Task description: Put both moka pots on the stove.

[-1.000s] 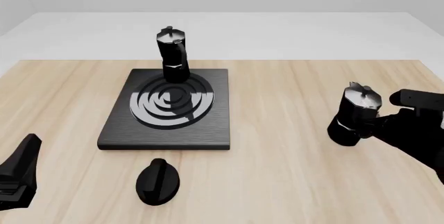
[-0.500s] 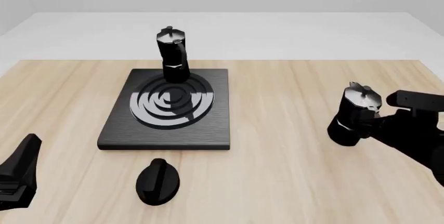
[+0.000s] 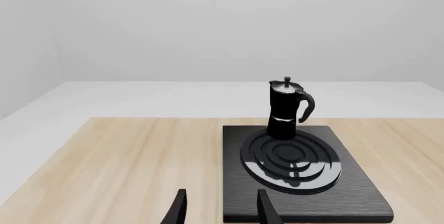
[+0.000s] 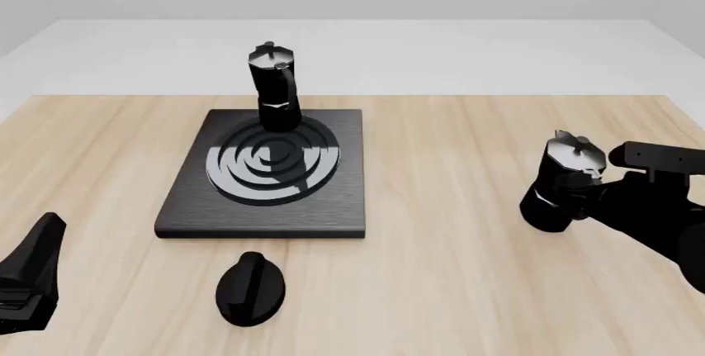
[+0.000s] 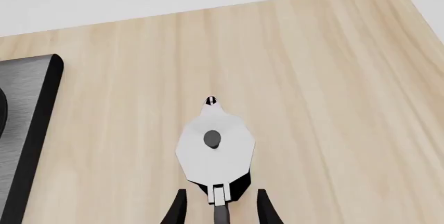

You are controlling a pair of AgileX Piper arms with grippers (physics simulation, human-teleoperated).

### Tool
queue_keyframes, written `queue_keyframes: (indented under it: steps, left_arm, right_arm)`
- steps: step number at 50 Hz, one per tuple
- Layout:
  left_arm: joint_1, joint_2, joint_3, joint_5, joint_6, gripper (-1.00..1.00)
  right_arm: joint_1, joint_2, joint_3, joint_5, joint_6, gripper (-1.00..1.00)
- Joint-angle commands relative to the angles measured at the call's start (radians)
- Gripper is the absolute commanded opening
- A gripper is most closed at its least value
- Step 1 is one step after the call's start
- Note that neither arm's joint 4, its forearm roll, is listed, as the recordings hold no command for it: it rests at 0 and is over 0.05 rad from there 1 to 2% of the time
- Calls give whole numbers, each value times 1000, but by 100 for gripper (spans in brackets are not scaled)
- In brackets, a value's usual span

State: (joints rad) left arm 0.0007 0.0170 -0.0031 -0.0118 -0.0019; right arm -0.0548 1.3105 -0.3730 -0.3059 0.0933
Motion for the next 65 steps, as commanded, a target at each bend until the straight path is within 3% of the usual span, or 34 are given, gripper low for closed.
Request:
queue_keyframes:
  steps: [1,11,12,35,49,65]
  left_arm:
    - [0,0,0,0,0,100]
    - [0,0,0,0,0,100]
    - [0,0,0,0,0,100]
    - [0,0,0,0,0,100]
    - [0,0,0,0,0,100]
    - [0,0,0,0,0,100]
  right_arm:
    - [10,6,-6,0,-4,100]
    - [2,-9,-8,13,-16,100]
    - [-3,-10,-6,12,-21,-100]
    - [0,-31,-10,22,-40,-100]
    - [-38,-183,-59,147,-93,-100]
    - [-1,-296,-155,284,-139,-100]
